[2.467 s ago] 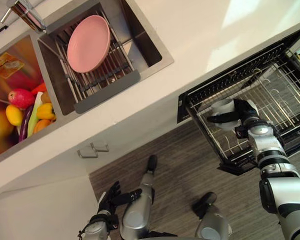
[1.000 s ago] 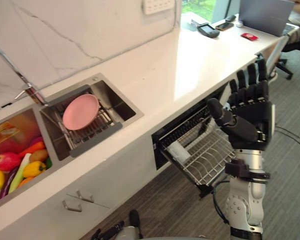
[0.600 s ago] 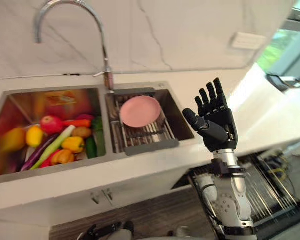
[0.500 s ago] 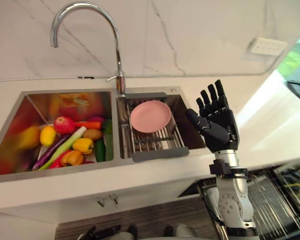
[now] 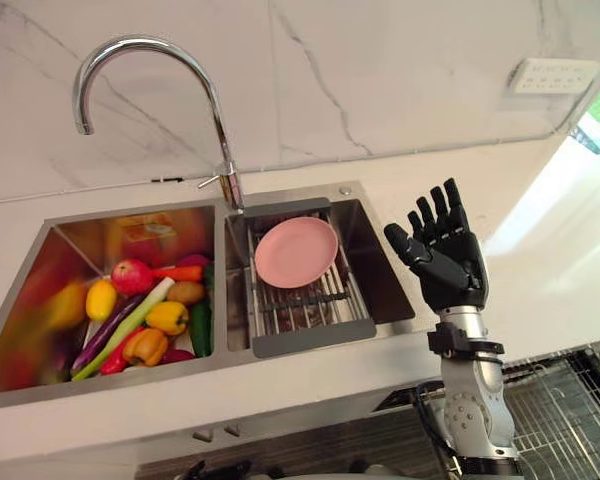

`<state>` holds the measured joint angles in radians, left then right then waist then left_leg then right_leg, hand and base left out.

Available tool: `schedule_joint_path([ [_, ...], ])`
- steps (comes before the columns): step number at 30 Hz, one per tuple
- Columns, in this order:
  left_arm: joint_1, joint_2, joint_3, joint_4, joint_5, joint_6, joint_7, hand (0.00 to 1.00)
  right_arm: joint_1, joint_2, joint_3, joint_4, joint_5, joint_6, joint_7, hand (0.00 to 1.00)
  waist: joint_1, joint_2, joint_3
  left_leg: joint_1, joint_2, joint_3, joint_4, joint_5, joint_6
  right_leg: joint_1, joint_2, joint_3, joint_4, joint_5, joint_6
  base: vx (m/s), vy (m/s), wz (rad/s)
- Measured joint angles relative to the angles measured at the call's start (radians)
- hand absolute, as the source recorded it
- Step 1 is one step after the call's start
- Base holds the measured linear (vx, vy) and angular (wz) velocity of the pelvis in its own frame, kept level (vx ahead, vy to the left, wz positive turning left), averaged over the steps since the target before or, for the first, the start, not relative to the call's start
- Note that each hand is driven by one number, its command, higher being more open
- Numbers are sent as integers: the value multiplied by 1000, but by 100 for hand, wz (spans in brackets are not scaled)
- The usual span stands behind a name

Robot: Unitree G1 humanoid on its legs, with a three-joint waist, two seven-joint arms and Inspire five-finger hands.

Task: Walk over to the sink, pick up the cup, carry it to the dishwasher, place the cup inside the dishwasher, then close the dishwasher door

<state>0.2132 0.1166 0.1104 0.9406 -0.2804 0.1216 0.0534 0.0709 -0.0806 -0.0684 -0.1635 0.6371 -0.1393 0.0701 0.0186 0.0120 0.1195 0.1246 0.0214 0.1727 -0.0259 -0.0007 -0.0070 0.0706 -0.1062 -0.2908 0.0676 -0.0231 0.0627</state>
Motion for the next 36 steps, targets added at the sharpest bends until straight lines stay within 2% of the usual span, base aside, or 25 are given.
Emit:
schedule_joint_path([
  [2,5,-6,4,0,-114,6,34,100,-2,-3,-2,15,-66,21,-76,100,21,-1,0,-10,7,-7,15,-1,-2,7,3,-20,-13,-5,1,-56,-58,15],
  [5,10,-22,48,1,-192,17,55,100,-4,-8,-3,31,-195,53,-126,100,37,-3,1,-15,14,-10,23,-5,-8,11,10,-35,-23,-5,2,-31,-46,4],
  [8,21,-24,60,1,-164,13,49,100,-4,-33,7,39,-349,83,-121,100,40,-6,0,-16,20,-9,24,-8,-13,15,16,-40,-33,-4,1,-9,-37,-2],
  [14,30,-18,60,0,-100,2,30,100,-31,-148,59,85,-644,120,-18,100,42,-17,-9,-18,17,-25,2,0,-11,24,18,-73,-54,17,-10,37,-4,7],
  [22,29,-11,59,-9,-77,13,17,100,-115,-186,108,157,-826,136,6,100,51,-29,-10,-9,5,-51,-20,4,-13,41,7,-105,-67,22,-4,53,21,12],
  [31,42,3,61,-47,-44,23,11,100,-221,-245,134,250,-1005,144,-16,100,61,-63,-6,-2,-12,-83,-22,6,-29,68,-10,-138,-66,20,6,-26,16,11],
  [36,47,2,65,-74,-35,35,9,100,-258,-273,154,300,-1063,147,-19,100,73,-68,-3,-2,-20,-105,-45,28,-10,67,-16,-160,-64,20,6,-34,4,13],
])
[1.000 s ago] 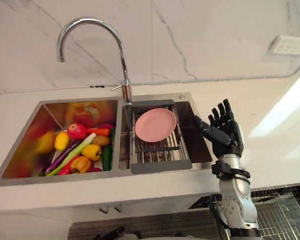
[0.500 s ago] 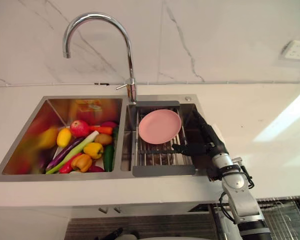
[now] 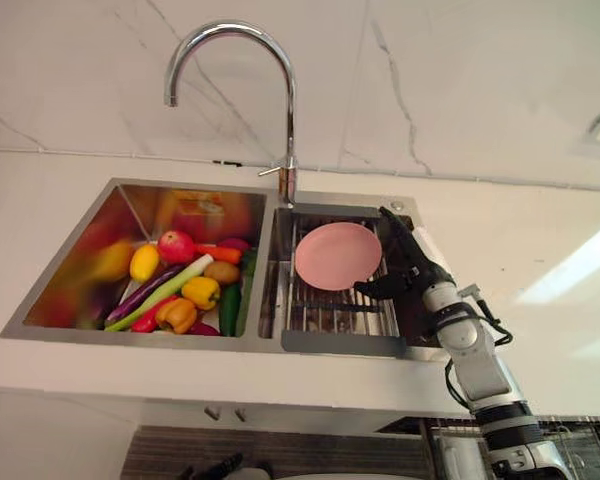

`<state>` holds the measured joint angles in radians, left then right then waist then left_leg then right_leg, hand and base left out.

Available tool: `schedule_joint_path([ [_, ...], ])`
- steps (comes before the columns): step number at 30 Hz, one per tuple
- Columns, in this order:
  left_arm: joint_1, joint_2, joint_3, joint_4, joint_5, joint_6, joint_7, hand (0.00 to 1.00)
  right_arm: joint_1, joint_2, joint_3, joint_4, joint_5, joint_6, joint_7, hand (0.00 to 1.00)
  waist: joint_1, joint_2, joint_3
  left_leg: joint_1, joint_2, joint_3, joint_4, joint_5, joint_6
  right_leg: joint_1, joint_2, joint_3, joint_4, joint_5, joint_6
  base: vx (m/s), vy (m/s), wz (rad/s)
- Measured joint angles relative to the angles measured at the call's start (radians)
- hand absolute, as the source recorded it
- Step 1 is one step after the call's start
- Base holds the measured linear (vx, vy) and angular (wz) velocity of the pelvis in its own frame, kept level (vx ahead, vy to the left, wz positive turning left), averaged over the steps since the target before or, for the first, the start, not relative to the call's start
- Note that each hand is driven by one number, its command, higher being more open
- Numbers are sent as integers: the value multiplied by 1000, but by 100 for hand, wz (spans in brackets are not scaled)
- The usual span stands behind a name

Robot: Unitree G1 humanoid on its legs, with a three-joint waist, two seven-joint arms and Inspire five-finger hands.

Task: Walk over to the sink, pick up the cup, carry it to the dishwasher, place the cup inside the dishwasher, then close the dishwasher door

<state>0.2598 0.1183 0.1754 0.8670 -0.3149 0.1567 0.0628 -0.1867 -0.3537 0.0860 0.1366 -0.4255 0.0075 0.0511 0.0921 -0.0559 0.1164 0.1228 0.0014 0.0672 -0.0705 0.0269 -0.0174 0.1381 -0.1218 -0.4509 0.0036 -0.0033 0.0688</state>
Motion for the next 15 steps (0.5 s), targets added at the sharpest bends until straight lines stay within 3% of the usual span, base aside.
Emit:
schedule_joint_path([
  [15,3,-3,24,-12,0,12,-9,100,-15,-21,10,14,12,-14,37,100,1,-10,6,3,-12,-17,-15,14,11,0,-14,-16,12,-2,6,-6,7,4],
])
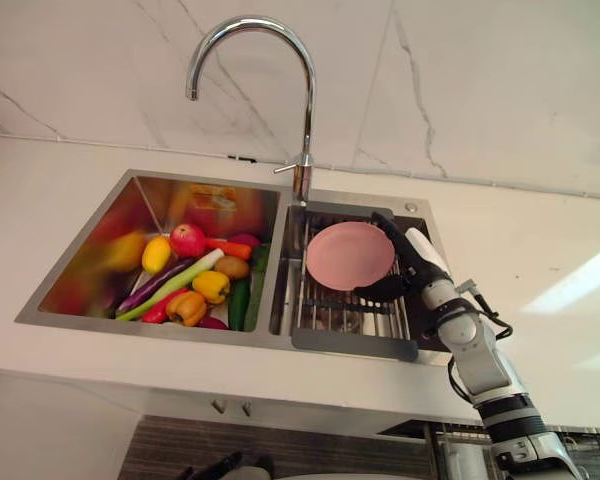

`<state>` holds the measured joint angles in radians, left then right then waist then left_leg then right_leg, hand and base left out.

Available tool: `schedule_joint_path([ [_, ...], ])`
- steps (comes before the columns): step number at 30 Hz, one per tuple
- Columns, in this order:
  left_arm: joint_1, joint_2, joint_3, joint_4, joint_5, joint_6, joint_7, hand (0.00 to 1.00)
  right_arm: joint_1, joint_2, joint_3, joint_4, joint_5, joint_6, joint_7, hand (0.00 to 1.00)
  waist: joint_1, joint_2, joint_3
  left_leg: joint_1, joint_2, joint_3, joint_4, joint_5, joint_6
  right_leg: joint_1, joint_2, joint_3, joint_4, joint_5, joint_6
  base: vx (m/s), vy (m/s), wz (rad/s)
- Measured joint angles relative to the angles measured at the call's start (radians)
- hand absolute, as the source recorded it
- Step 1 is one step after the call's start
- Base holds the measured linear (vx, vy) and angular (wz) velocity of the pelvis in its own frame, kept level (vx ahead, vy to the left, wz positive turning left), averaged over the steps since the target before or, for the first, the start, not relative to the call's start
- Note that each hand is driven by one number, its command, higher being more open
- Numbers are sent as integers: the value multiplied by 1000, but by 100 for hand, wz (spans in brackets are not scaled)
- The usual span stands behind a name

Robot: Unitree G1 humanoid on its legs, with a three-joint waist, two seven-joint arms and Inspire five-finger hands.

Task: Walk over to the sink, pick up the cup, carry it to the dishwasher, place the cup inside the dishwasher, then close the dishwasher door

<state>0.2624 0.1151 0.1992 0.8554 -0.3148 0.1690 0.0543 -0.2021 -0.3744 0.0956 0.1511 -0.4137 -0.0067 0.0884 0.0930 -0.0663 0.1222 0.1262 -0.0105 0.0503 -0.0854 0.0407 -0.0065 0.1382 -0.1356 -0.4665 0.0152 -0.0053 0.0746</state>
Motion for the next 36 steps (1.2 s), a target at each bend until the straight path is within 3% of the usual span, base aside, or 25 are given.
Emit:
schedule_joint_path([
  [7,2,3,1,-3,0,-3,0,100,1,0,-2,0,3,-30,0,100,-1,-7,5,4,0,15,0,0,0,-2,0,15,0,0,0,-10,6,-6],
  [19,4,-3,1,-3,0,-15,4,100,76,36,-71,-64,118,-132,-70,100,-8,5,12,6,4,42,0,-3,-1,-15,6,46,1,0,0,-4,1,-6],
  [36,7,-9,0,0,-1,-23,11,100,192,43,-76,-98,115,-134,-21,100,-27,21,21,7,11,56,1,-11,0,-21,13,60,0,0,0,-1,-2,-2],
])
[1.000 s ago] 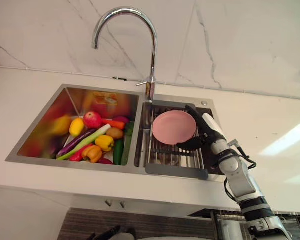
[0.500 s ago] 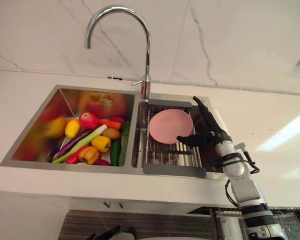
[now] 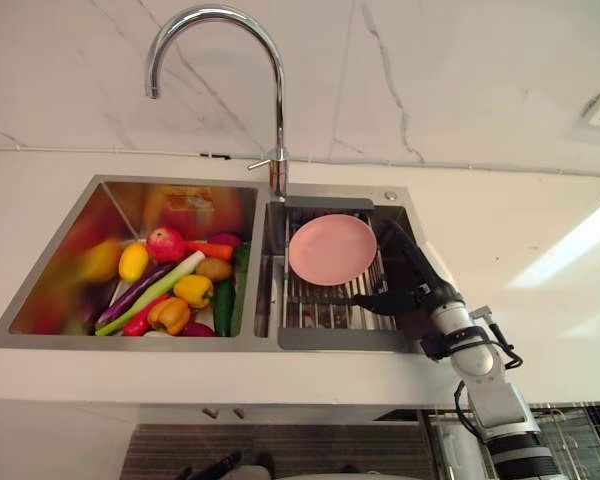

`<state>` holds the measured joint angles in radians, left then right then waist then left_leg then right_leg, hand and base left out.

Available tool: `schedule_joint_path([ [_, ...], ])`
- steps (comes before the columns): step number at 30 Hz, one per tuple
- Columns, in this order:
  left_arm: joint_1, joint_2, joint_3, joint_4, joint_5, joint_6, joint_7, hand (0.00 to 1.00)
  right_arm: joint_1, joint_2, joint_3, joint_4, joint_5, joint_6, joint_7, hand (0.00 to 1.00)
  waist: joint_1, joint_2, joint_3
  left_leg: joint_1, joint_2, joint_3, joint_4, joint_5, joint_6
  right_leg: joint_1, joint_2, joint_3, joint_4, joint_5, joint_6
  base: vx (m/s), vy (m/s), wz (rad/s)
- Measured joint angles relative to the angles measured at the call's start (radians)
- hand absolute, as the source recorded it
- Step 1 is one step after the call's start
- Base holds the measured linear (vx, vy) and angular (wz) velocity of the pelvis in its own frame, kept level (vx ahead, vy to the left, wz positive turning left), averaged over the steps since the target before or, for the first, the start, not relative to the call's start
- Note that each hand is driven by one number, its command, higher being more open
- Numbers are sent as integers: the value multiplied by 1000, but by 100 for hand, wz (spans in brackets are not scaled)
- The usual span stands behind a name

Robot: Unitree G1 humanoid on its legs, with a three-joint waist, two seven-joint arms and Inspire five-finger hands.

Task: Walk over to the sink, pick up the cup, carry it to the dishwasher, place the cup inside the dishwasher, then close the dishwasher door

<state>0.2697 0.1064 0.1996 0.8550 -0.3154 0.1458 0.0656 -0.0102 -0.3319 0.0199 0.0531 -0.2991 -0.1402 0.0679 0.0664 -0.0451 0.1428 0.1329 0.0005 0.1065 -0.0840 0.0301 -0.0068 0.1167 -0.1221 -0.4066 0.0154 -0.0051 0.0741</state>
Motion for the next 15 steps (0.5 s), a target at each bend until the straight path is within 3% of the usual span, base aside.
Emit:
schedule_joint_path([
  [7,-1,0,0,0,0,2,0,100,6,0,-15,1,-59,20,-26,100,0,4,1,-1,0,0,3,-1,-1,0,0,0,0,0,0,0,0,0],
  [15,0,-3,-2,3,0,5,0,100,5,0,-15,2,-111,42,-119,100,4,18,-8,-4,0,-13,6,-1,-1,4,-1,-12,0,0,0,-1,-1,4],
])
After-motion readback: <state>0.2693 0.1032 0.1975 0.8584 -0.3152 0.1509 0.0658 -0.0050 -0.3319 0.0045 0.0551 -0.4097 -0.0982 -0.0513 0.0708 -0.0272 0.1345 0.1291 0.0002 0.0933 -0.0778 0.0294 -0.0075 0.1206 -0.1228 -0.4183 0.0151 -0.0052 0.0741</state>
